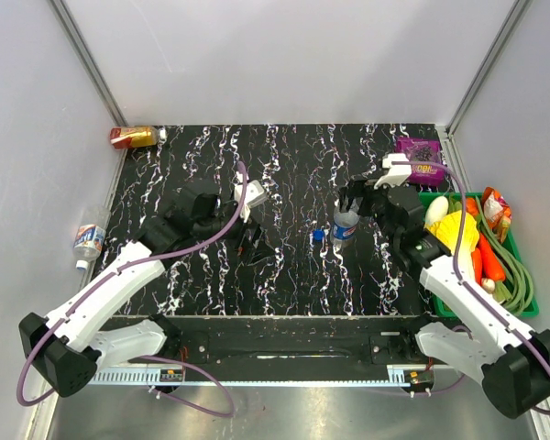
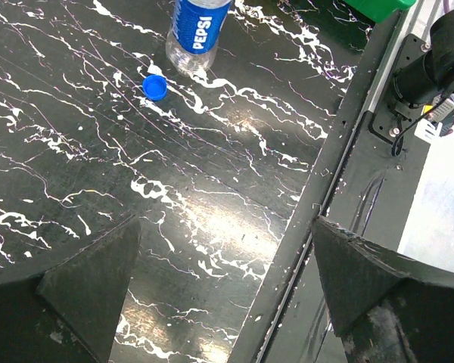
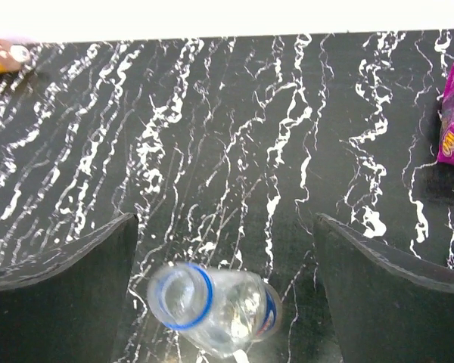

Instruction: Unscrew the bottle caps

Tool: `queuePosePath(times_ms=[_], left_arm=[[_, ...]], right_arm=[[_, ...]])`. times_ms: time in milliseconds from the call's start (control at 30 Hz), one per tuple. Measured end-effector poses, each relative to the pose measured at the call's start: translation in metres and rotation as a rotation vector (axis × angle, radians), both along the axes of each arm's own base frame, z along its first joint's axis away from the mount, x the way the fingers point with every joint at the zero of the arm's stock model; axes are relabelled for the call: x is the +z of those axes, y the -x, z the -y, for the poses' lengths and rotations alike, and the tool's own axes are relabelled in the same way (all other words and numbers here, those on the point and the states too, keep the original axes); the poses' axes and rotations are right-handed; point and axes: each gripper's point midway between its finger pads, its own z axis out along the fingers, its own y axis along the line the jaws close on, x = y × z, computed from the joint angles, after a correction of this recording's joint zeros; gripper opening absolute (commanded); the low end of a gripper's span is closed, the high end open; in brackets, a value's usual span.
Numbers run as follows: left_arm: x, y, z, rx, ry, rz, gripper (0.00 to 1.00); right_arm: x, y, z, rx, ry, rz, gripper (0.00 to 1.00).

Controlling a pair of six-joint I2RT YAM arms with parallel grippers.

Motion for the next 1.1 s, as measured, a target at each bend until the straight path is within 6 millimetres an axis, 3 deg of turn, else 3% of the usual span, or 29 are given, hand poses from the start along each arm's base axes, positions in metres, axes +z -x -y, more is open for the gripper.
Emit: queuePosePath(times_ms=[133, 333, 467, 600, 800, 1100], left_arm=[[0.004, 0.001, -0.001, 0.003, 0.009, 0.008, 0.99], [0.005, -0.005, -0.005, 0.053, 0.003, 0.018, 0.99], [0.003, -0.013, -0.010, 0.113, -0.015, 0.022, 0.99], [0.000, -0.025, -0.018, 0.205, -0.040, 0.026, 0.99], [-0.012, -0.052, -0.038, 0.411, -0.111, 0.032, 0.99], [-0.066, -0.096, -0.090, 0.770, -0.378, -0.048, 0.99]], right_arm=[[0.033, 0.001, -0.001, -0.003, -0.052, 0.036, 1.00], [0.103, 0.017, 0.007, -0.021, -0.176, 0.166, 1.00], [0.129, 0.027, 0.015, -0.040, -0.228, 0.224, 1.00], [0.130, 0.026, 0.015, -0.042, -0.240, 0.216, 1.00], [0.114, 0.019, 0.009, -0.041, -0.233, 0.162, 1.00], [0.098, 0.016, 0.007, -0.040, -0.214, 0.110, 1.00]])
